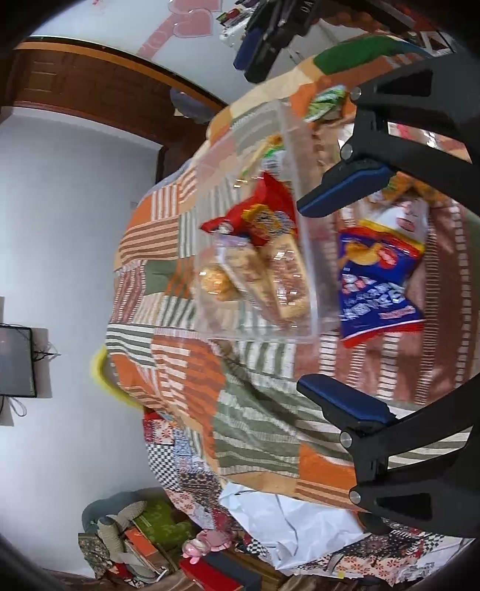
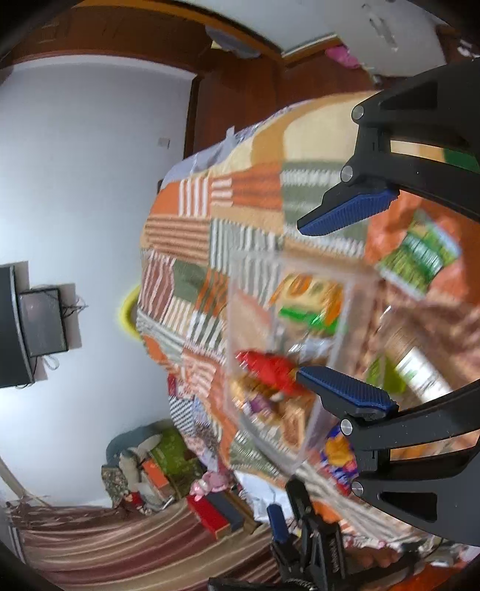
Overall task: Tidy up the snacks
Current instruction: 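Carry both packets into the clear box and open both tools, then grasp the blue snack bag with the left tool while the right grasps the green pea packet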
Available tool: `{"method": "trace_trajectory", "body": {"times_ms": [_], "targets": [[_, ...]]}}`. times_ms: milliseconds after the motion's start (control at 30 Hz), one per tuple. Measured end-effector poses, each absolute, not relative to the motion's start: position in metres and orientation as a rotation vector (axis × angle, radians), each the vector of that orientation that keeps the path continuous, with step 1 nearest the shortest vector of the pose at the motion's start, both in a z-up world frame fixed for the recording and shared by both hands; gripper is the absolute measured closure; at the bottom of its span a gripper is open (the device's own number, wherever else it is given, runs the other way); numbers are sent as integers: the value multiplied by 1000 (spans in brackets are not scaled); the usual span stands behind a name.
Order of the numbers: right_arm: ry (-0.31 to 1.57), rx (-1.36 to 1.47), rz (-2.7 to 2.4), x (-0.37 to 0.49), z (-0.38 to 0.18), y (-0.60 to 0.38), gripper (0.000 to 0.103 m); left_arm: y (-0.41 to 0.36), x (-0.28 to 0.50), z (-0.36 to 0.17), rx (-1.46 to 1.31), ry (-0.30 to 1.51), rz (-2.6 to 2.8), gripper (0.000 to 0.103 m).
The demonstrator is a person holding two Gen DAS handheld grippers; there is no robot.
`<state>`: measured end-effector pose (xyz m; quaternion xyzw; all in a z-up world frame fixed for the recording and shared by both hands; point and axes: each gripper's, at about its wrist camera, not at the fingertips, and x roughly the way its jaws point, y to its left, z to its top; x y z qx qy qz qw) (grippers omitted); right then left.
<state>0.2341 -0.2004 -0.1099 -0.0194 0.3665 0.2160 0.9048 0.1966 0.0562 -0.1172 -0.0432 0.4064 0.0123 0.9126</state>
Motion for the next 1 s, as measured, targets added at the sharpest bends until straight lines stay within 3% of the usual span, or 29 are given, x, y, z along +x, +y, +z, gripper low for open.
{"method": "trace_trajectory", "body": {"times_ms": [400,600,933,967,1000], "targets": [[951,-56,393,225,-176,-232,33,54,178,-167,-114,957,8,15],[976,-44,420,225,-187,-229,27,60,186,-188,-160,1001,4,10],[1011,-21,454,229,-197,-221,26,62,208,-210,-262,1034,-15,8],[1012,-30,456,229,-198,-219,27,63,208,-211,-272,1033,-17,8],[1008,-34,456,228,-198,-218,34,63,208,-211,-273,1029,-19,9]]}}
